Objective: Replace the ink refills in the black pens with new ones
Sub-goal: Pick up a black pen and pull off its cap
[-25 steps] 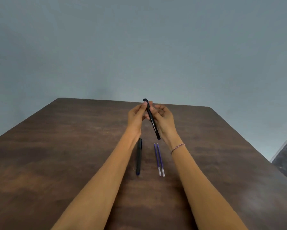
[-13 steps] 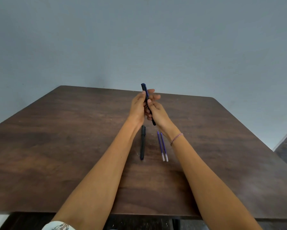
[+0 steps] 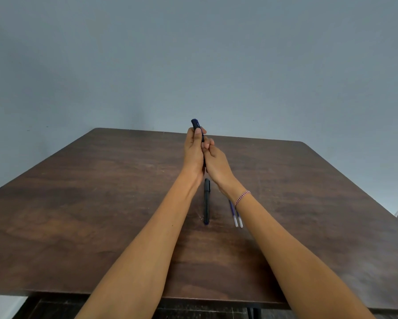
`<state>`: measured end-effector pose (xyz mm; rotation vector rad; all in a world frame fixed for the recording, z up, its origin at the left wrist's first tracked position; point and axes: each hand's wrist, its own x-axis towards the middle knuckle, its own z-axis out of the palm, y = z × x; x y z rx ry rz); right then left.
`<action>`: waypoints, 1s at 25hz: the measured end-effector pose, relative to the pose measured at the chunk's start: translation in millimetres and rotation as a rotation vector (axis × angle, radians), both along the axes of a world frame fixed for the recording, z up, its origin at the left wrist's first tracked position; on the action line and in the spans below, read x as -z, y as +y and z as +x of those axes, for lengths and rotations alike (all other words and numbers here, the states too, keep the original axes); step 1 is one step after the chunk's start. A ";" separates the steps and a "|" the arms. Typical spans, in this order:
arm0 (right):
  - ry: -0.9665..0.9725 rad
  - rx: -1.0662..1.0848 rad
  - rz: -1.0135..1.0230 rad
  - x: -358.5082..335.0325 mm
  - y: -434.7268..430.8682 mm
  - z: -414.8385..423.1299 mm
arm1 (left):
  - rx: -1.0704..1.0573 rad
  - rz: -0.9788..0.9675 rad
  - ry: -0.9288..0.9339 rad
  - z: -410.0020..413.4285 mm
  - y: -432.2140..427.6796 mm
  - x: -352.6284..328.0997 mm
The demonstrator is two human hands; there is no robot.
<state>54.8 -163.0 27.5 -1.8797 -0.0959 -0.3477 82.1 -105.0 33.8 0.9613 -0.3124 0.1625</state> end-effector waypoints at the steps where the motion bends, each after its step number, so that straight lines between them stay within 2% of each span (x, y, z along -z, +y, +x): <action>1: -0.015 0.012 -0.012 1.1 1.6 0.5 | 0.007 -0.010 -0.002 0.2 0.5 -0.3; 5: -0.038 0.064 -0.049 2.5 5.7 1.2 | 0.030 -0.064 -0.002 -1.8 2.4 -2.6; 9: -0.090 0.088 -0.199 5.8 11.4 -1.6 | 0.029 -0.127 0.023 -0.3 7.7 0.2; 12: -0.069 0.045 -0.143 7.2 11.6 -2.0 | 0.022 -0.100 0.041 2.9 9.8 1.6; 14: -0.087 0.026 -0.115 6.6 7.2 -1.8 | -0.011 -0.048 0.040 5.0 10.6 1.5; 18: -0.118 -0.015 -0.202 8.8 0.2 -2.6 | -0.122 0.036 0.048 8.8 18.5 0.8; 25: -0.110 -0.021 -0.298 15.8 -4.6 2.5 | -0.243 -0.027 0.166 19.8 31.7 5.2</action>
